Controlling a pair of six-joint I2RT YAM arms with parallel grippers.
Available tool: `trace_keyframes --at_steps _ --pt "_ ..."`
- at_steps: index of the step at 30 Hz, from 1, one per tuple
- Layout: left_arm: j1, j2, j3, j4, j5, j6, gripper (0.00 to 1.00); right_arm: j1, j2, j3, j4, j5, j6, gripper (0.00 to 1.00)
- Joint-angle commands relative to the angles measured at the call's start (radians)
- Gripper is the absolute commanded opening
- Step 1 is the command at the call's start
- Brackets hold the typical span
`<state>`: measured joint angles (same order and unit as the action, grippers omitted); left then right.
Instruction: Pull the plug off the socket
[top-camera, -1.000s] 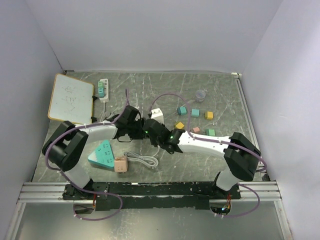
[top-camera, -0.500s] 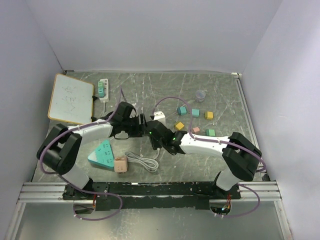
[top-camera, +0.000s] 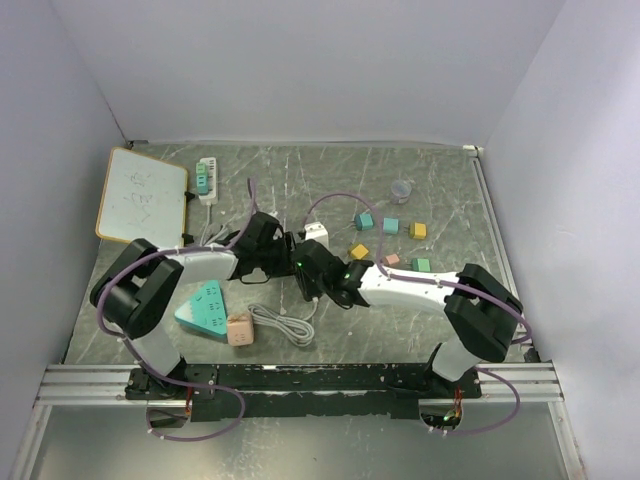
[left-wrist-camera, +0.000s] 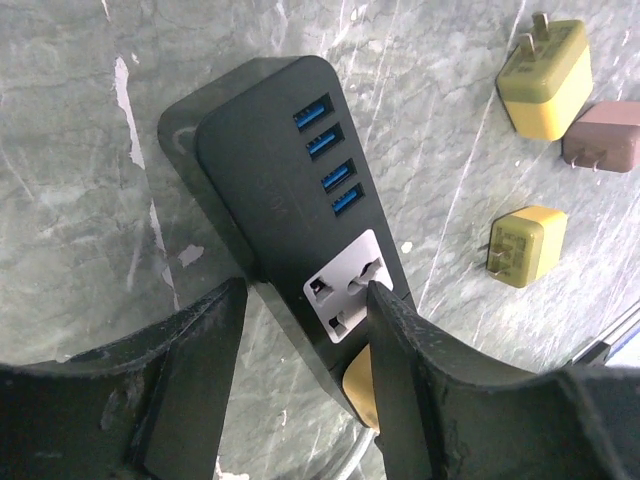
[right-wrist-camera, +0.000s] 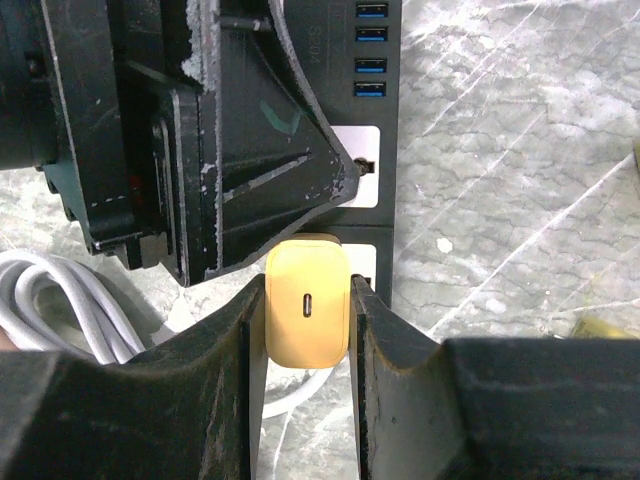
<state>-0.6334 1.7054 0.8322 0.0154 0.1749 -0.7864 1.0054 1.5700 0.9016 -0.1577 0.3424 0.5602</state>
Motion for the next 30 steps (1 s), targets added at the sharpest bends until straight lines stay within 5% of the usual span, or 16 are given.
trace_keyframes --at_steps 1,10,20,30 --pt "-0.014 0.057 -0.126 -0.048 -0.141 0.041 0.6 -0.001 -0.021 0.094 0.057 0.011 -0.024 0.0" --pt "-0.015 0.098 -0.254 0.06 -0.175 0.029 0.56 -0.001 -0.108 0.133 0.066 0.047 -0.047 0.0" --pt "-0.014 0.069 -0.175 0.032 -0.062 0.1 0.61 -0.083 -0.293 -0.033 -0.2 0.281 0.03 0.0" --pt "-0.012 -0.013 -0.072 0.029 0.114 0.14 0.71 -0.575 -0.705 -0.369 -0.158 -0.206 0.013 0.0"
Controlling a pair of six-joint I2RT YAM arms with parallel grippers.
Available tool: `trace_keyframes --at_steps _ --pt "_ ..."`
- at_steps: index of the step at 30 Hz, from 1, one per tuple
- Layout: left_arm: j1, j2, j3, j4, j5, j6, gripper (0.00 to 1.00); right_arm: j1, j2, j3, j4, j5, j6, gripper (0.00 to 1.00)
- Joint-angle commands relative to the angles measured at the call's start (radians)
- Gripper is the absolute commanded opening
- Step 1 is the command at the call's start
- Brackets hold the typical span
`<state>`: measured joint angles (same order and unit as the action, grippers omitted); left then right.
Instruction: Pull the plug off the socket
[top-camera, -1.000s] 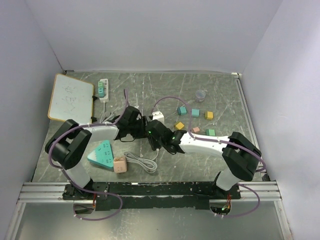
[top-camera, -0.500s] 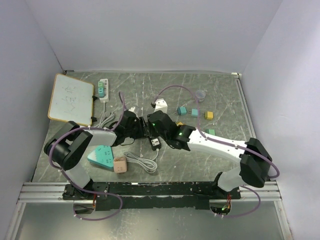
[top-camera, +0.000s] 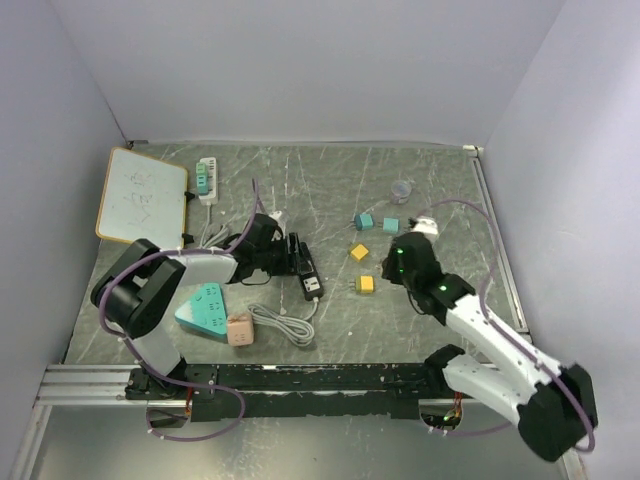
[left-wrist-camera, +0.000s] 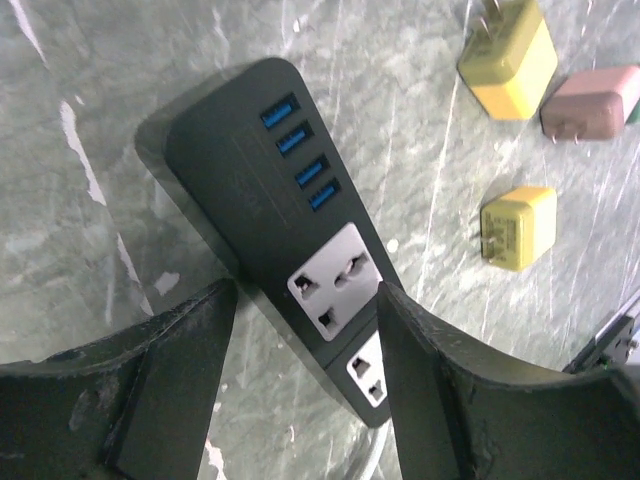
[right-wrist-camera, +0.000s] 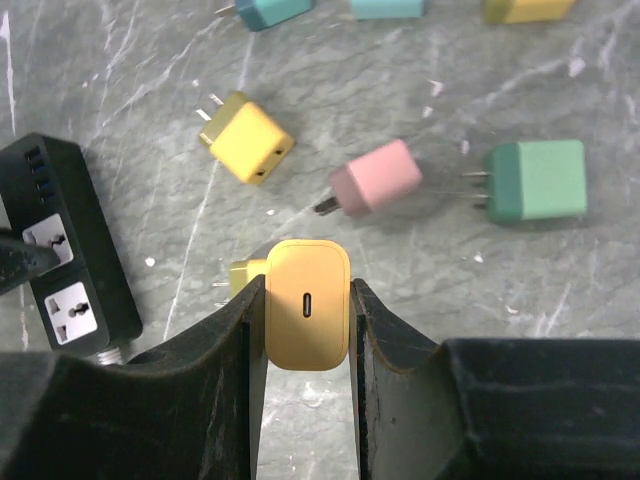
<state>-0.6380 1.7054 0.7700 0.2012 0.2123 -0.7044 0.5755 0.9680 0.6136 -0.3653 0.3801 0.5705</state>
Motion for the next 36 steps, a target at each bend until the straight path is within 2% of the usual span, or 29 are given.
trace_keyframes --at_steps 1,3,11,14,17,20,23,24,32,36 --pt "-0.008 -0.029 -0.006 -0.155 0.083 0.064 0.72 -0.197 -0.114 -0.11 0.075 -0.308 0.0 0.01" --pt "-0.008 -0.069 -0.003 -0.155 0.089 0.075 0.75 -0.301 -0.105 -0.158 0.127 -0.416 -0.004 0.05" --pt "-0.009 -0.228 -0.003 -0.216 0.089 0.11 0.79 -0.618 0.069 -0.305 0.39 -0.879 0.013 0.08" --pt "-0.009 -0.276 0.01 -0.254 0.073 0.12 0.79 -0.708 0.124 -0.35 0.459 -0.985 0.035 0.2" --pt "-0.009 -0.315 0.03 -0.285 0.059 0.135 0.8 -0.735 0.181 -0.369 0.502 -1.047 0.048 0.31" --pt "-0.009 -0.342 0.056 -0.318 0.045 0.147 0.8 -0.736 0.197 -0.345 0.433 -1.013 0.023 0.4" --pt "-0.009 -0.366 0.07 -0.328 0.028 0.156 0.8 -0.737 0.152 -0.318 0.339 -0.929 0.009 0.58" --pt "-0.007 -0.371 0.075 -0.33 0.023 0.158 0.8 -0.737 0.137 -0.309 0.311 -0.906 0.013 0.61" --pt "-0.007 -0.443 0.061 -0.327 -0.032 0.135 0.81 -0.726 -0.003 -0.209 0.146 -0.761 -0.011 0.74" --pt "-0.007 -0.494 0.057 -0.339 -0.09 0.137 0.83 -0.62 -0.003 -0.153 0.146 -0.739 -0.069 0.8"
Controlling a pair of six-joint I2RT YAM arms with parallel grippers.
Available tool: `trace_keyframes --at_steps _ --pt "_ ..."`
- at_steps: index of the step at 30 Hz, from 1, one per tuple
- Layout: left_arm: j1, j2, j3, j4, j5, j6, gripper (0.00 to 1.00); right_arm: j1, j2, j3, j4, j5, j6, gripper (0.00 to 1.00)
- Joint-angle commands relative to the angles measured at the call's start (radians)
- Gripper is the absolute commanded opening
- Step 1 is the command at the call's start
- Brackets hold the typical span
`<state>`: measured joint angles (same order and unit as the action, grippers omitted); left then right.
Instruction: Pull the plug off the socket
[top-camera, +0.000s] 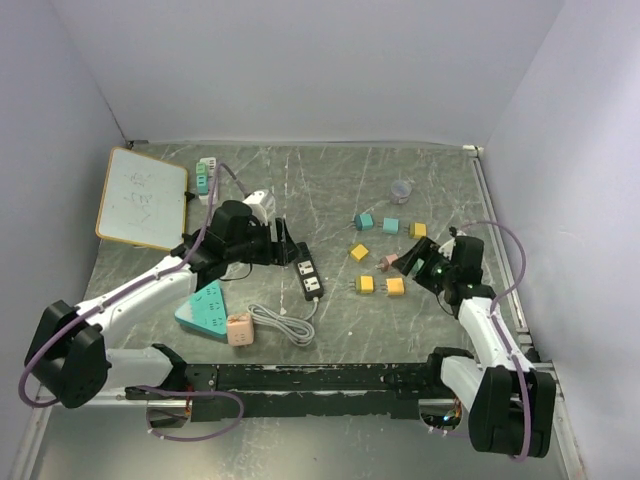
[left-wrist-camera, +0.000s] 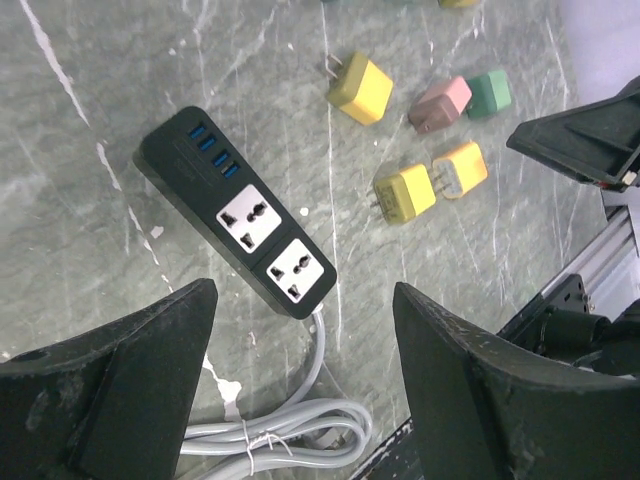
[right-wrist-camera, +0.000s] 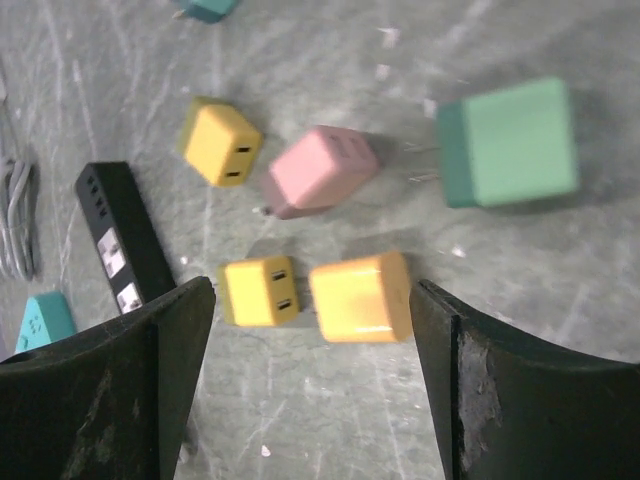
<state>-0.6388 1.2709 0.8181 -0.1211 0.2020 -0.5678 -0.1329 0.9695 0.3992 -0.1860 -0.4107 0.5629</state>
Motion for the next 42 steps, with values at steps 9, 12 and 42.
trace_keyframes --at_steps 9,12,42 --pt "-0.004 -0.142 0.013 -0.047 -0.176 -0.002 0.86 0.572 0.328 0.184 0.244 0.049 0.009 0.77" --pt "-0.002 -0.167 0.006 -0.068 -0.185 -0.002 0.86 0.632 0.45 0.208 0.357 0.012 0.052 0.71" --pt "0.38 -0.079 0.156 -0.211 -0.147 0.037 0.93 0.885 0.77 0.526 0.45 0.079 0.075 0.83"
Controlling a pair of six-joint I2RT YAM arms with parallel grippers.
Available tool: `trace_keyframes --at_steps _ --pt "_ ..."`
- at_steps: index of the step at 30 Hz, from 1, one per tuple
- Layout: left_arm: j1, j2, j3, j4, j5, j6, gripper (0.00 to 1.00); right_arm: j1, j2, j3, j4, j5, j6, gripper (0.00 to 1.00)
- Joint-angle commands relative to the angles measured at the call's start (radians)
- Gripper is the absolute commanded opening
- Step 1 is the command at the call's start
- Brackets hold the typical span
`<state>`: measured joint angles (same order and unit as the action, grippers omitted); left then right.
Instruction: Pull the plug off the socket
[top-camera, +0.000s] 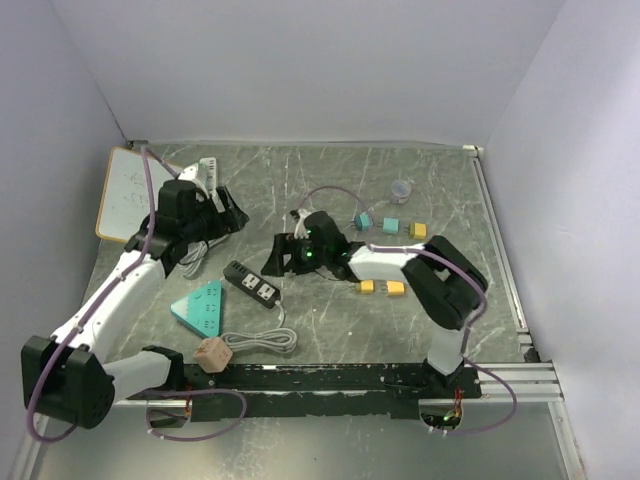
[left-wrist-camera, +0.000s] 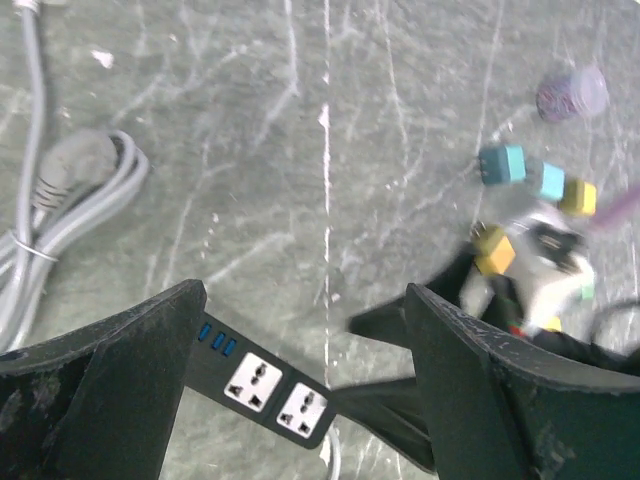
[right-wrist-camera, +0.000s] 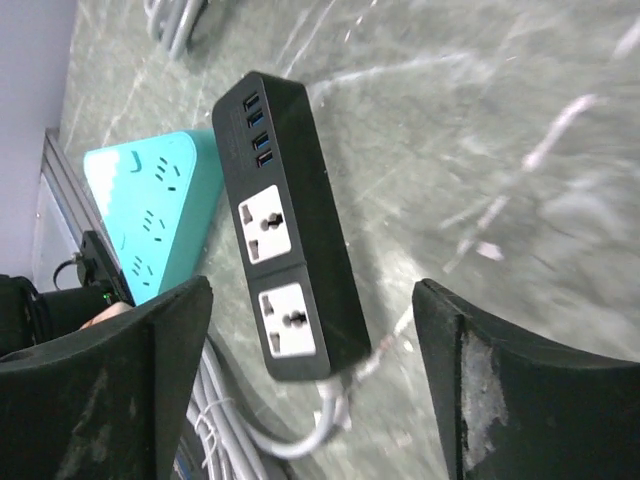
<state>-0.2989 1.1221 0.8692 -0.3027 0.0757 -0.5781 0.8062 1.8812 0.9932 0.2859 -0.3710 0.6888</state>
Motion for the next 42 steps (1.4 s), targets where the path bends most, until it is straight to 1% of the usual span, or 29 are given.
trace_keyframes --at_steps 1,3,5,10,12,14,16,17,20,24,29,30,33,35,36,37,39,40,42 --pt "0.05 0.115 0.127 -0.051 -0.067 0.061 0.93 -0.074 -0.173 -0.093 -0.027 0.04 -0.059 0.84" --pt "0.08 0.217 0.237 -0.117 -0.13 0.071 0.97 -0.108 -0.228 -0.149 -0.031 0.036 -0.072 0.86" --pt "0.117 0.352 0.332 -0.166 -0.145 0.084 0.98 -0.14 -0.289 -0.205 -0.028 0.034 -0.08 0.87" --pt "0.202 0.579 0.516 -0.169 -0.119 0.092 0.98 -0.185 -0.384 -0.318 -0.017 0.046 -0.096 0.87" --pt "0.203 0.659 0.573 -0.126 -0.166 0.146 0.97 -0.197 -0.409 -0.342 -0.019 0.049 -0.1 0.88" --pt "0.204 0.742 0.651 -0.142 -0.253 0.178 0.97 -0.208 -0.425 -0.367 -0.005 0.04 -0.098 0.88" --pt "0.204 0.814 0.727 -0.154 -0.3 0.233 0.98 -0.213 -0.436 -0.38 0.002 0.031 -0.097 0.88" --pt "0.204 0.847 0.751 -0.141 -0.313 0.279 0.97 -0.215 -0.439 -0.383 0.002 0.03 -0.096 0.88" --pt "0.204 0.94 0.841 -0.186 -0.361 0.326 0.97 -0.217 -0.448 -0.395 0.008 0.027 -0.094 0.88" --pt "0.204 1.012 0.877 -0.163 -0.34 0.379 0.92 -0.219 -0.449 -0.397 0.01 0.025 -0.088 0.88" --pt "0.204 1.077 0.909 -0.135 -0.265 0.377 0.76 -0.219 -0.452 -0.389 0.002 0.026 -0.083 0.87" --pt "0.202 1.089 0.922 -0.131 -0.255 0.382 0.71 -0.219 -0.452 -0.388 -0.002 0.029 -0.083 0.87" --pt "0.201 1.124 0.967 -0.122 -0.234 0.394 0.62 -0.219 -0.455 -0.382 -0.023 0.034 -0.086 0.86" --pt "0.201 1.146 0.994 -0.109 -0.212 0.411 0.53 -0.219 -0.461 -0.388 -0.029 0.037 -0.08 0.86" --pt "0.199 1.161 1.015 -0.115 -0.203 0.415 0.5 -0.219 -0.466 -0.392 -0.032 0.037 -0.079 0.86" --pt "0.198 1.179 1.041 -0.132 -0.186 0.413 0.45 -0.22 -0.472 -0.396 -0.035 0.04 -0.076 0.86" --pt "0.187 1.204 1.092 -0.164 -0.125 0.414 0.37 -0.22 -0.484 -0.405 -0.044 0.046 -0.071 0.86" --pt "0.176 1.206 1.1 -0.162 -0.085 0.43 0.34 -0.22 -0.491 -0.408 -0.048 0.052 -0.071 0.86" --pt "0.135 1.191 1.083 -0.14 -0.06 0.477 0.32 -0.22 -0.502 -0.41 -0.063 0.068 -0.072 0.86"
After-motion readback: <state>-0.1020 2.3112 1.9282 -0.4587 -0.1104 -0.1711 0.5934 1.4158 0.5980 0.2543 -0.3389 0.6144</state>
